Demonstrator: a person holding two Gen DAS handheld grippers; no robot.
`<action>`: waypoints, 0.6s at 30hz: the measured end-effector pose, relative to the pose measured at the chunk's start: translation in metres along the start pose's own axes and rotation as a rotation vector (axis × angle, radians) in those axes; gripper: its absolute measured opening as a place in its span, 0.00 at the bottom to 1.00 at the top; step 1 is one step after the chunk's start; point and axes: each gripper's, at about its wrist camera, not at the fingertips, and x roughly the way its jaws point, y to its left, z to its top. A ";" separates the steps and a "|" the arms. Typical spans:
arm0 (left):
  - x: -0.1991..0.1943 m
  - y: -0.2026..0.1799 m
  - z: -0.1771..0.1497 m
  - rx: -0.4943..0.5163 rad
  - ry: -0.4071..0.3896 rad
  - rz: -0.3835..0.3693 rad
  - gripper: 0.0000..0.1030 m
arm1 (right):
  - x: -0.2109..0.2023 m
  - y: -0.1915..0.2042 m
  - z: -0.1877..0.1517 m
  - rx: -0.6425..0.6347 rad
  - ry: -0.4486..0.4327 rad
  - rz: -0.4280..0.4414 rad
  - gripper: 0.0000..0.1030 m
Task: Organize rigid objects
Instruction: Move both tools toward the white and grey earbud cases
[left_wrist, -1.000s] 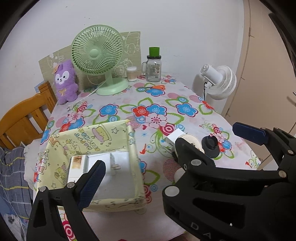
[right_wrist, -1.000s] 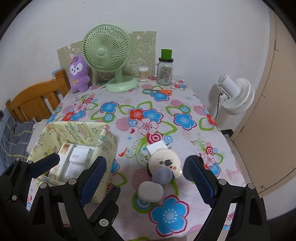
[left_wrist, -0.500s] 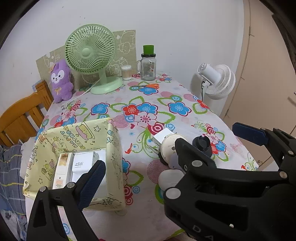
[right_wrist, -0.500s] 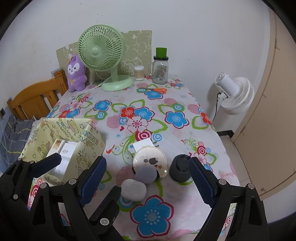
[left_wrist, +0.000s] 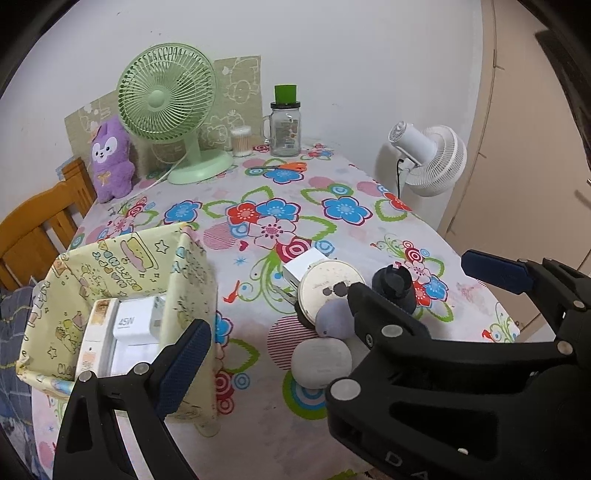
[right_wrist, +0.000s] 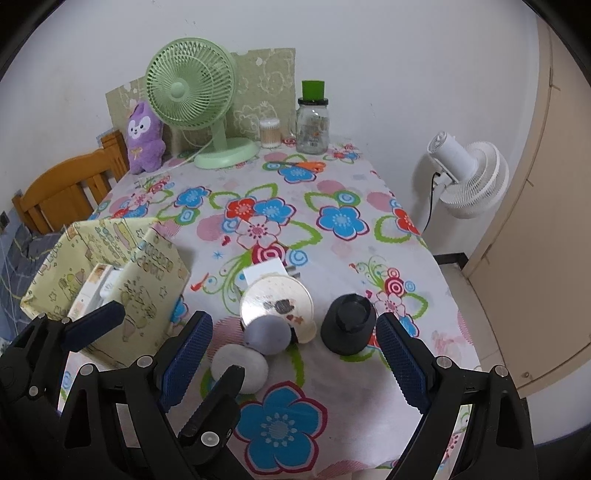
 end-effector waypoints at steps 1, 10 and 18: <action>0.002 -0.001 -0.001 0.000 0.002 -0.003 0.95 | 0.002 -0.001 -0.001 0.000 0.002 -0.002 0.89; 0.019 -0.009 -0.012 0.006 -0.001 0.013 0.95 | 0.018 -0.011 -0.015 0.005 -0.002 0.007 0.89; 0.029 -0.017 -0.020 -0.010 0.009 -0.013 0.95 | 0.022 -0.021 -0.026 0.015 -0.013 0.019 0.89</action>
